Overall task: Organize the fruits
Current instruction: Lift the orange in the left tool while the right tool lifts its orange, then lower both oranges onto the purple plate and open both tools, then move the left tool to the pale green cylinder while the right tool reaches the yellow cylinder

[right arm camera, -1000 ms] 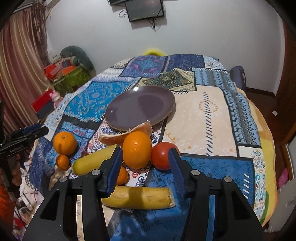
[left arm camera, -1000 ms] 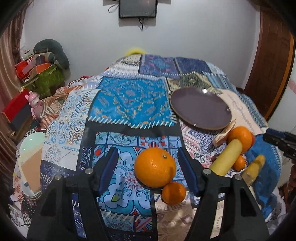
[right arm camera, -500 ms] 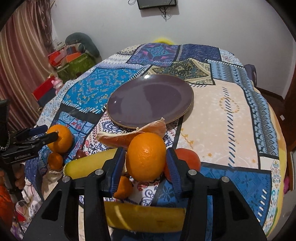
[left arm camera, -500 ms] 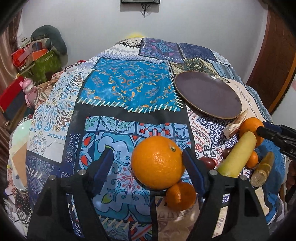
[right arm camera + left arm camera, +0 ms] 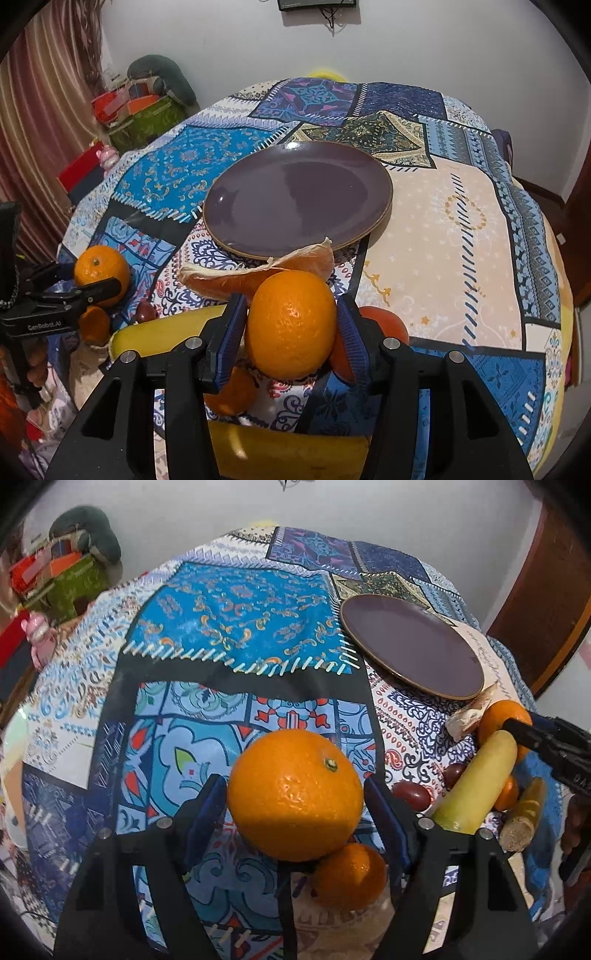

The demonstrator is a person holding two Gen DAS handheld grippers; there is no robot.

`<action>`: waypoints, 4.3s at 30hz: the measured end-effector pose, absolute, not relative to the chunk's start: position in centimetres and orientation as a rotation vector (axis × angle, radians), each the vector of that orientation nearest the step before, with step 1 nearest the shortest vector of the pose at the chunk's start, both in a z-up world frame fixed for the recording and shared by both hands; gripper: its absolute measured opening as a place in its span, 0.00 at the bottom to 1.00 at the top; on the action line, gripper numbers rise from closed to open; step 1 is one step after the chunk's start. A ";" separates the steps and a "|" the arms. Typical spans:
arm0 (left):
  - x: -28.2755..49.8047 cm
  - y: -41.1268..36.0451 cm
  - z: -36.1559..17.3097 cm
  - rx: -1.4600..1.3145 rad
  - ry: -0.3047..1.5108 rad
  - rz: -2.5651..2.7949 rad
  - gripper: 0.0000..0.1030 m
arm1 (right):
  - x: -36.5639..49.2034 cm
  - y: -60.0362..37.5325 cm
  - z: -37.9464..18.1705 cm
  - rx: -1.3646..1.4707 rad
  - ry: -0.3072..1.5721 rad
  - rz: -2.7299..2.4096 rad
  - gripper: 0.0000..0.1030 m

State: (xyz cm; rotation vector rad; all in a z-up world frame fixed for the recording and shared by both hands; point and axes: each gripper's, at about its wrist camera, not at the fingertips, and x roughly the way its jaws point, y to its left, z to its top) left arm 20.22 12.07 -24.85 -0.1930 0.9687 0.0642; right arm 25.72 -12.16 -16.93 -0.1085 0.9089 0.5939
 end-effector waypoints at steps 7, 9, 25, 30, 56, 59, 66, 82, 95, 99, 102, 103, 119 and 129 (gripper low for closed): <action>20.3 12.2 -24.7 -0.209 0.958 0.062 0.67 | 26.0 -11.9 -17.1 -0.142 0.906 0.589 0.46; 20.4 12.3 -24.6 -0.211 0.968 0.063 0.67 | 25.9 -11.9 -17.1 -0.141 0.906 0.588 0.45; 20.0 10.6 -20.0 -0.154 0.890 0.049 0.66 | 24.8 -13.5 -12.3 -0.094 0.780 0.593 0.45; 20.9 9.9 -17.3 -0.147 0.834 0.035 0.66 | 25.4 -14.3 -10.4 -0.093 0.715 0.558 0.45; 29.7 5.9 -12.3 -0.050 0.704 -0.001 0.66 | 30.8 -13.9 -5.0 -0.095 0.497 0.496 0.45; 31.2 5.9 -13.1 -0.050 0.723 0.001 0.66 | 31.8 -13.2 -5.8 -0.104 0.508 0.499 0.45; 34.1 5.8 -15.3 -0.029 0.773 0.009 0.66 | 34.1 -12.6 -8.1 -0.086 0.561 0.498 0.45; 40.4 5.4 -20.7 -0.019 0.910 -0.020 0.66 | 38.6 -10.4 -13.1 -0.138 0.728 0.566 0.45; 42.1 5.6 -23.1 -0.043 0.972 -0.032 0.66 | 40.3 -10.1 -16.3 -0.122 0.849 0.601 0.45; 42.2 5.7 -23.2 -0.051 0.981 -0.032 0.66 | 40.2 -9.7 -16.3 -0.155 0.845 0.602 0.46; 42.1 5.9 -23.1 -0.062 0.993 -0.035 0.67 | 40.1 -9.5 -16.2 -0.180 0.834 0.584 0.47; 42.0 5.9 -23.0 -0.063 0.993 -0.032 0.67 | 39.9 -9.6 -16.0 -0.186 0.825 0.577 0.49; 33.9 5.6 -15.3 0.045 0.800 0.012 0.82 | 34.7 -13.8 -9.6 -0.159 0.684 0.509 0.77; 26.4 5.2 -13.4 0.026 0.803 -0.006 0.82 | 27.3 -17.6 -8.4 -0.123 0.688 0.498 0.82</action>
